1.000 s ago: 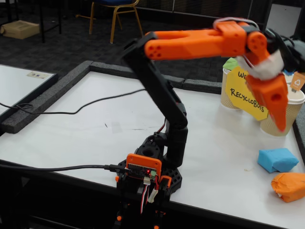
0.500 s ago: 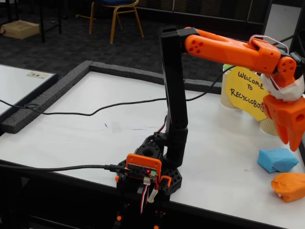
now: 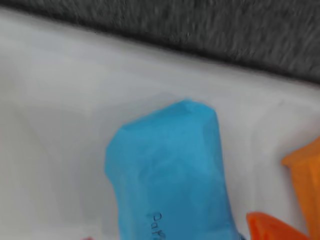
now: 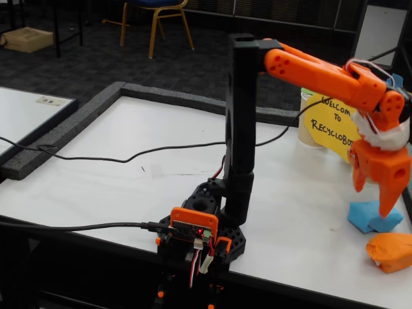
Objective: Sort rubbish by color.
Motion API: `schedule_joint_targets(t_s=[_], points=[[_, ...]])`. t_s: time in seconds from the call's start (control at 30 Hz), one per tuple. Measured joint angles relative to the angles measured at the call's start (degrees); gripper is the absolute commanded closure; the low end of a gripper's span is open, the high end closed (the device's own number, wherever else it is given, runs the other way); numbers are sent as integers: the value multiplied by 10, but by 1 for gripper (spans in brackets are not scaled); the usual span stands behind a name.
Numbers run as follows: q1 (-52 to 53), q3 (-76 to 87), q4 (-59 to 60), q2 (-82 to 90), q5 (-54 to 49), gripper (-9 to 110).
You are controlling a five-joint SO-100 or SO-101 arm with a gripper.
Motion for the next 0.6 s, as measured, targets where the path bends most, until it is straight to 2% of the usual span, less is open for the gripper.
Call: schedule_joint_targets(t_s=[0.13,0.3,0.6], points=[[0,-13,-11,-25,0,83],[0,-31,-25,-47,-2,101],[-17,-62,-22,-51,-2,101]])
